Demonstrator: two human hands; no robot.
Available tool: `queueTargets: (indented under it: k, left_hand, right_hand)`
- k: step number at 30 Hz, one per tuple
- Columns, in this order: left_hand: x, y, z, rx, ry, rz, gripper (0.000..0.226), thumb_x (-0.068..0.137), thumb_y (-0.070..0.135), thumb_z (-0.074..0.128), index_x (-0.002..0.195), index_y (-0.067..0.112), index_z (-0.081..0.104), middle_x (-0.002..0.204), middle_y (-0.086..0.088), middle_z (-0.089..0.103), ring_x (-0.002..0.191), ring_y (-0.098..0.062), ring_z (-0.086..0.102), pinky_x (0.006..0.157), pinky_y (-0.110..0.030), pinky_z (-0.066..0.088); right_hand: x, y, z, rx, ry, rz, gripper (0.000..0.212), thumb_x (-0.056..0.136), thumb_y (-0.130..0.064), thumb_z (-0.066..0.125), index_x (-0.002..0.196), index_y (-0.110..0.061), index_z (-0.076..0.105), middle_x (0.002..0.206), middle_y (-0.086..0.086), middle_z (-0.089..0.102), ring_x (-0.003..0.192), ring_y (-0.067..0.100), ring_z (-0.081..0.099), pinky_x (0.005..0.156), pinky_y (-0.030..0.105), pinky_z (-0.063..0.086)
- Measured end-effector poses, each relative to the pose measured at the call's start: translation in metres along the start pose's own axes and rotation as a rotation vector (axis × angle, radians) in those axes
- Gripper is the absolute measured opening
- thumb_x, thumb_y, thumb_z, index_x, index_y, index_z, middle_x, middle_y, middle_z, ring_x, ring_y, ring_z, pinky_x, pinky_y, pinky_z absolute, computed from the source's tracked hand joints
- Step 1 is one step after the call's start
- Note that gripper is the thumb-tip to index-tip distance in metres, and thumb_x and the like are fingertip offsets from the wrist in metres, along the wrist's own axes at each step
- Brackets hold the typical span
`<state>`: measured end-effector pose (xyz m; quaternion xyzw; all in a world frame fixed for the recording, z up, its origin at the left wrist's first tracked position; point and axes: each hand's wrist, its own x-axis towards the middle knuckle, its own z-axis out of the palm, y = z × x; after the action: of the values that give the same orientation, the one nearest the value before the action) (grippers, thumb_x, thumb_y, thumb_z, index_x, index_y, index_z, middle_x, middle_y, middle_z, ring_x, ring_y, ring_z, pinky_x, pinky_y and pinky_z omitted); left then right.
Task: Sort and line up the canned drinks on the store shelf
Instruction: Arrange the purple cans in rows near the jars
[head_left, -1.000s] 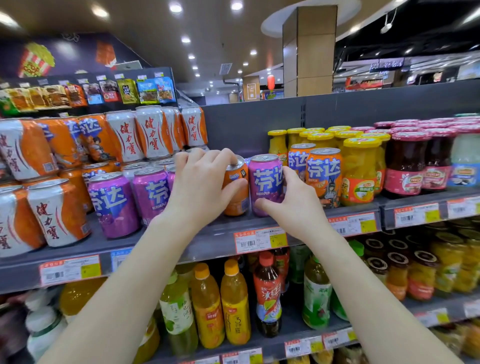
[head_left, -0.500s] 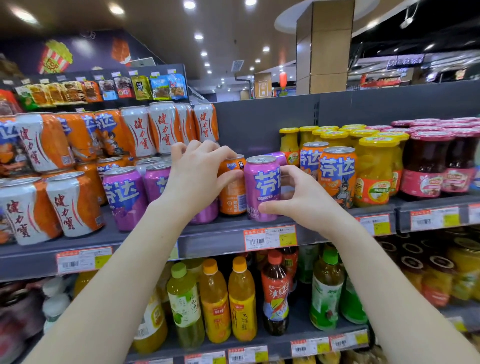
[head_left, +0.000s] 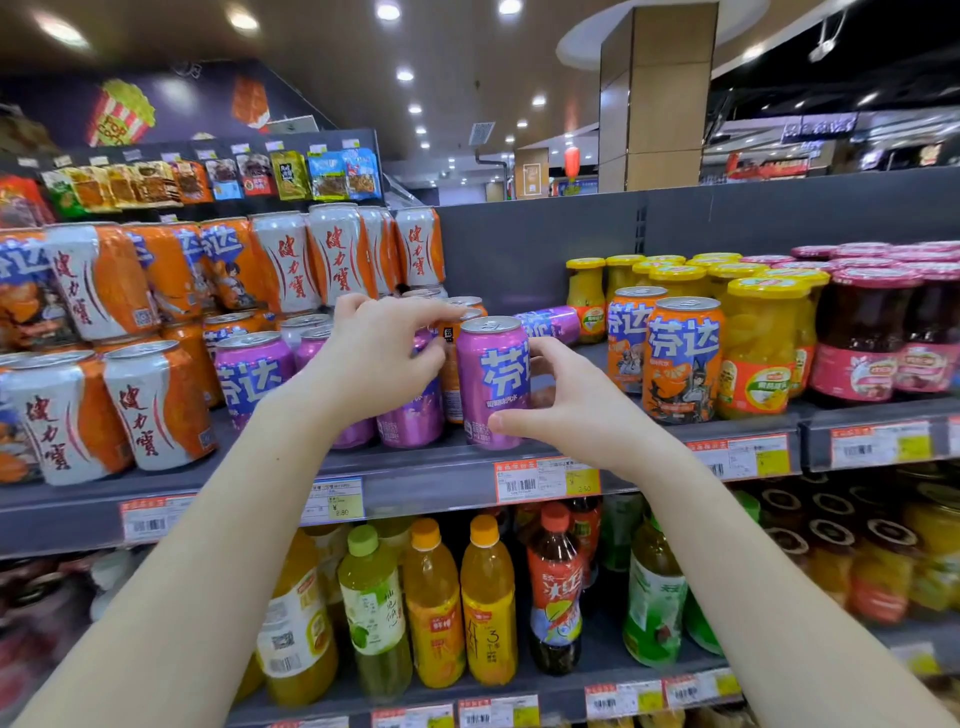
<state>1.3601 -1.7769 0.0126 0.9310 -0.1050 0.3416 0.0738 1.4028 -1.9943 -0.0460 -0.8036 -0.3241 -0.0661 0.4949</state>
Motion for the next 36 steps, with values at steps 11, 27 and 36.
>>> queueTargets:
  k: [11,27,36]
  left_hand:
    - [-0.009,0.01,-0.003,-0.083,0.044,0.102,0.052,0.083,0.076,0.05,0.119,0.043,0.069,0.114,0.02,0.069,0.112,0.0,0.059,0.105,-0.036,0.021]
    - [-0.003,0.001,-0.005,-0.333,0.044,0.112,0.037,0.088,0.051,0.072,0.119,0.03,0.073,0.109,0.02,0.069,0.104,0.0,0.063,0.088,-0.016,0.049]
    - [0.015,-0.013,-0.013,-0.275,0.064,0.042,0.043,0.095,0.054,0.06,0.131,0.031,0.063,0.123,0.016,0.066,0.111,0.0,0.061,0.095,-0.025,0.049]
  right_hand:
    - [0.006,-0.011,0.016,-0.033,-0.01,-0.006,0.073,0.075,-0.033,0.089,0.137,-0.034,0.051,0.106,-0.024,0.063,0.093,-0.004,0.066,0.072,0.011,0.051]
    - [0.13,0.04,-0.014,-0.424,0.261,0.117,0.043,0.087,-0.004,0.066,0.128,-0.015,0.067,0.124,0.005,0.07,0.116,0.024,0.063,0.096,0.031,0.05]
    - [0.179,0.072,-0.011,-0.985,-0.003,0.122,0.07,0.086,-0.023,0.072,0.15,-0.024,0.043,0.149,0.006,0.052,0.132,0.031,0.053,0.103,0.043,0.049]
